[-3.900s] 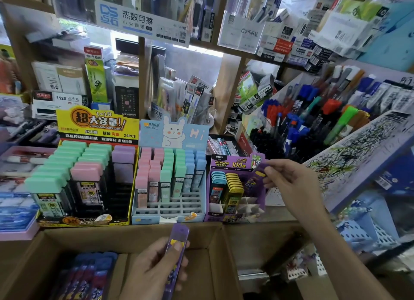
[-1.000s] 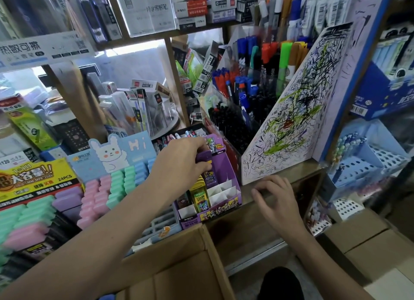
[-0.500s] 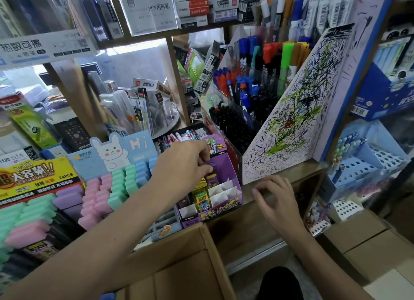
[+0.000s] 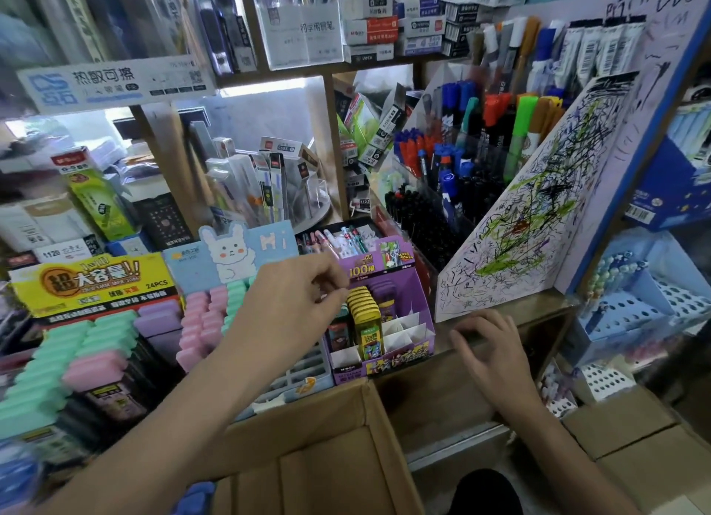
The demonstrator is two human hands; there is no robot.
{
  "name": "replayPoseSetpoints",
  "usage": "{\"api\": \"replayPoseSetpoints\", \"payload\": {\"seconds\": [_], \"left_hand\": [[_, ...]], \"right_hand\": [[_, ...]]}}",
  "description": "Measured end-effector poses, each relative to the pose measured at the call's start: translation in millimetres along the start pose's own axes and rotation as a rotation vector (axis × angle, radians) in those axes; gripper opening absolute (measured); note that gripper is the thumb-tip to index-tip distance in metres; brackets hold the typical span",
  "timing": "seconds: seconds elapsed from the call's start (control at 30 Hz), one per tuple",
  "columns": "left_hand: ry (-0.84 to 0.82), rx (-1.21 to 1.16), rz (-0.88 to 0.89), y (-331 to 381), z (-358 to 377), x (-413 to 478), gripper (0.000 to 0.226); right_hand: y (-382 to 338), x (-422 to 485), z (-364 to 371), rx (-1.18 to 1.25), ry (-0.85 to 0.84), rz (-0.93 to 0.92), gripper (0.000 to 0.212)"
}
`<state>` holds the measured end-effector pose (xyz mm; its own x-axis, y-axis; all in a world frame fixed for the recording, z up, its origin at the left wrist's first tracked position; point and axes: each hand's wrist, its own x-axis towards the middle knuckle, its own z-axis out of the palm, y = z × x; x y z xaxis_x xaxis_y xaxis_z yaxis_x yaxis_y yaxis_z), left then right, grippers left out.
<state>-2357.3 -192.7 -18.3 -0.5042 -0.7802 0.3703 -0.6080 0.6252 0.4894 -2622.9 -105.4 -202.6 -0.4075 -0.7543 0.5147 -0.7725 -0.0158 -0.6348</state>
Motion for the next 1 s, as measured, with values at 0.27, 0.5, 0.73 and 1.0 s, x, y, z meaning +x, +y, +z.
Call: {"api": "replayPoseSetpoints", "payload": {"seconds": [0.27,0.5,0.73,1.0], "left_hand": [[0.057,-0.107,-0.346,-72,-46,-113,0.013],[0.053,-0.079,-0.697,-126,-42,-202,0.008],[-0.176,-0.025,-0.926,-145,-13,-234,0.035],[-0.149,-0.173,-1.087,-154,-3,-241,0.054]], "right_hand": [[-45,-14,-27,0.120,-0.095,0.047,0.021],[-169,-63,-20,0.372,-0.298,0.195,0.011],[-241,-95,60,0.480,-0.902,0.637,0.022],[-251,-126,146,0.456,-0.950,0.894,0.040]]}}
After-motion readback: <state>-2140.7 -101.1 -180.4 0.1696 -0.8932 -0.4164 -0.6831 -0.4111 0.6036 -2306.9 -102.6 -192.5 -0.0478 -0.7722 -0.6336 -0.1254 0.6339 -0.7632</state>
